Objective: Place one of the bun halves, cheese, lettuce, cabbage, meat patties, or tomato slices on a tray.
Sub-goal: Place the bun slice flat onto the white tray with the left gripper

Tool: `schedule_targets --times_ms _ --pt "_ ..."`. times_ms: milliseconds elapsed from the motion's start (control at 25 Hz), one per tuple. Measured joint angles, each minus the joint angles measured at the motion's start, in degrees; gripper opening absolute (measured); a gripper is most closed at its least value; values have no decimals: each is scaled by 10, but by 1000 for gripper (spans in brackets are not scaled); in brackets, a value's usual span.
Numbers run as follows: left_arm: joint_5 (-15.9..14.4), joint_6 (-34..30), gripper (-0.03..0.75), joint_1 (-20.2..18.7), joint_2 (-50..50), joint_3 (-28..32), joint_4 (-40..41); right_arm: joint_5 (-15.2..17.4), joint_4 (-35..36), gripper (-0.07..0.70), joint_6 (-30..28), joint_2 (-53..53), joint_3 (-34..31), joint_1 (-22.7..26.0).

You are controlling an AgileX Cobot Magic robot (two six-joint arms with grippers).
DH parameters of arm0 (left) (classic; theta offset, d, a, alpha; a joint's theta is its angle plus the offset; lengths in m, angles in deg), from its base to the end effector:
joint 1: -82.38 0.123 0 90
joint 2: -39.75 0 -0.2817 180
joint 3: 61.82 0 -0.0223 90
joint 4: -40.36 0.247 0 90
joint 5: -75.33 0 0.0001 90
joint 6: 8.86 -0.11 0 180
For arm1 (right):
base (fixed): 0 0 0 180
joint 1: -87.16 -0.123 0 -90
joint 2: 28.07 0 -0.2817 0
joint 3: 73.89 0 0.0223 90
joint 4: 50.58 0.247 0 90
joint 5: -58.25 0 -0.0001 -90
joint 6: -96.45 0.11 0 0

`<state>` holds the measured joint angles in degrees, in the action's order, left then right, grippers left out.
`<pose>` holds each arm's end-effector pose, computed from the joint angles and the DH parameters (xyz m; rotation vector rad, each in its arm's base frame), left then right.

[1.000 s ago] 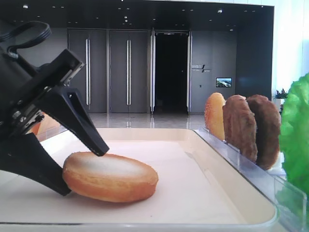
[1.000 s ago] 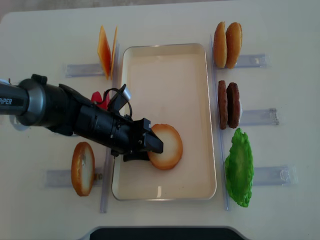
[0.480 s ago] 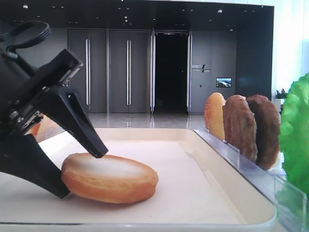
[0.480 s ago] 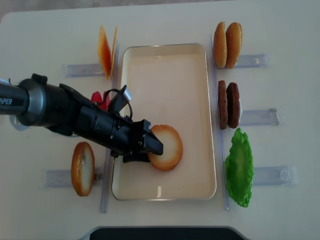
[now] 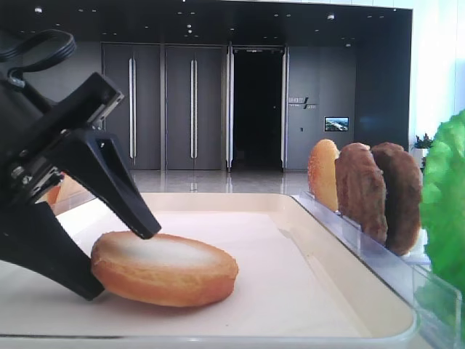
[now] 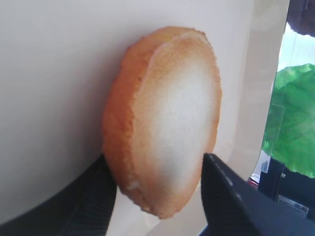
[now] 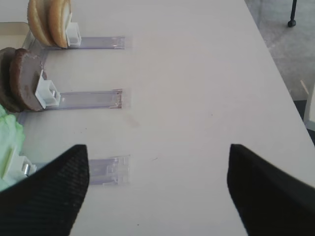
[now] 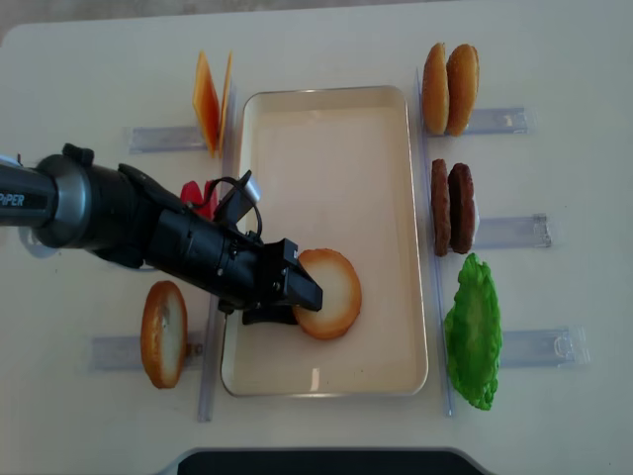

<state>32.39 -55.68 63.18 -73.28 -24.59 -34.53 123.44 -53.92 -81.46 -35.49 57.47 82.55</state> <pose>0.2359 -0.1588 0.0993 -0.0595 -2.9111 1.1656 0.0075 -0.0052 0.2588 -0.0409 2.1143 -0.0008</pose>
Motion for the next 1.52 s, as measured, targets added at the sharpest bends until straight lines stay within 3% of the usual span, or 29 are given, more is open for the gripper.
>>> schedule_targets --times_ms 480,840,1000,1240,1520 --pt "-42 34 412 0 0 -19 50 0 0 577 0 0 0 0" --pt "-80 39 327 0 0 -19 76 0 0 577 0 0 0 0" --pt "-75 42 283 0 0 -19 77 0 0 577 0 0 0 0" --pt "-24 51 204 0 25 -19 78 0 0 577 0 0 0 0" --pt "-15 92 155 0 54 -38 107 0 0 577 0 0 0 0"
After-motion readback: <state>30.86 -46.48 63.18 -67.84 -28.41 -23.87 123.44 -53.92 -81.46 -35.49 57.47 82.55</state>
